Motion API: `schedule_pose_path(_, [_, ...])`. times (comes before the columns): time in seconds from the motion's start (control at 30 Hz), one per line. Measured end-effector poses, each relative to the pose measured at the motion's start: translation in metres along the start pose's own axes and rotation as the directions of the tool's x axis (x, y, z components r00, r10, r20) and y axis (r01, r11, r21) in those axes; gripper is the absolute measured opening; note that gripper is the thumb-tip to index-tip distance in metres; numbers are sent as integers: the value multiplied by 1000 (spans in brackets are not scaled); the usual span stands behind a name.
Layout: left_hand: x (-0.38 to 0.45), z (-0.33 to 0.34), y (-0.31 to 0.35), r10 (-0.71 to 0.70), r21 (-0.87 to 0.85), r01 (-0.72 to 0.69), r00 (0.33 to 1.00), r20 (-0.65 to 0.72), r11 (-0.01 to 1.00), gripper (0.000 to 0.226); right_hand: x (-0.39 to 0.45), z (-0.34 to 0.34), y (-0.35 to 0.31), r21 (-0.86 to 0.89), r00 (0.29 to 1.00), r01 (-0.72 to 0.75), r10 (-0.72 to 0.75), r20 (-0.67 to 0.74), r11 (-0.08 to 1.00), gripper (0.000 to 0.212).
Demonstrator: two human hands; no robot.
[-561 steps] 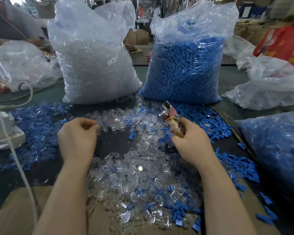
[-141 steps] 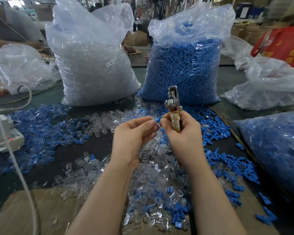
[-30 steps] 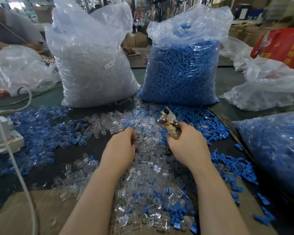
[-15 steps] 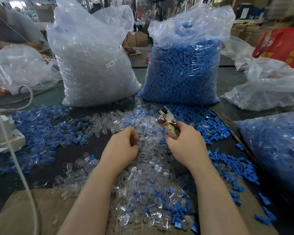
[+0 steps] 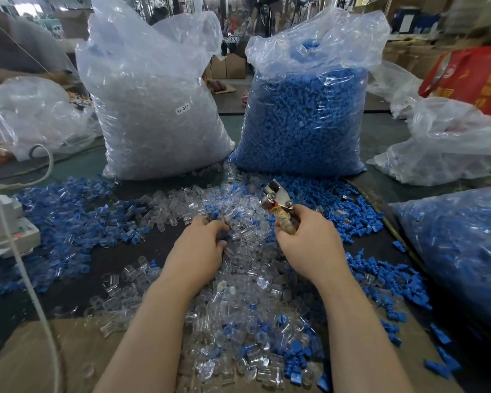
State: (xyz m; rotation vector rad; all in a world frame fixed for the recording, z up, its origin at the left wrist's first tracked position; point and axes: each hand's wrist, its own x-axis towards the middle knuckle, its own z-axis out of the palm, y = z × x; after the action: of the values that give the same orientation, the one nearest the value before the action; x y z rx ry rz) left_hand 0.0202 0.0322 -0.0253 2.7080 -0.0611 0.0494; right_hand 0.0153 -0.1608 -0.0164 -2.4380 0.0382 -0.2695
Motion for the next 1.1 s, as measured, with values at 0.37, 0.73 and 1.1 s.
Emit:
schedule_pose_path(0.37, [0,1,0,62,-15,-63,996,-62,998,13,0,1,-1,11,1000,18,-18,6,1000,5])
schedule_pose_path(0.73, [-1,-4,2,161,9,-162,986,43,987,30,0,0,0,21,1000,27,-27,11,999,7])
schedule_pose_path(1.1, [-5,-7,11,157,-87,-151,985,65,985,48,0,1,-1,14,999,38,-38,20,999,9])
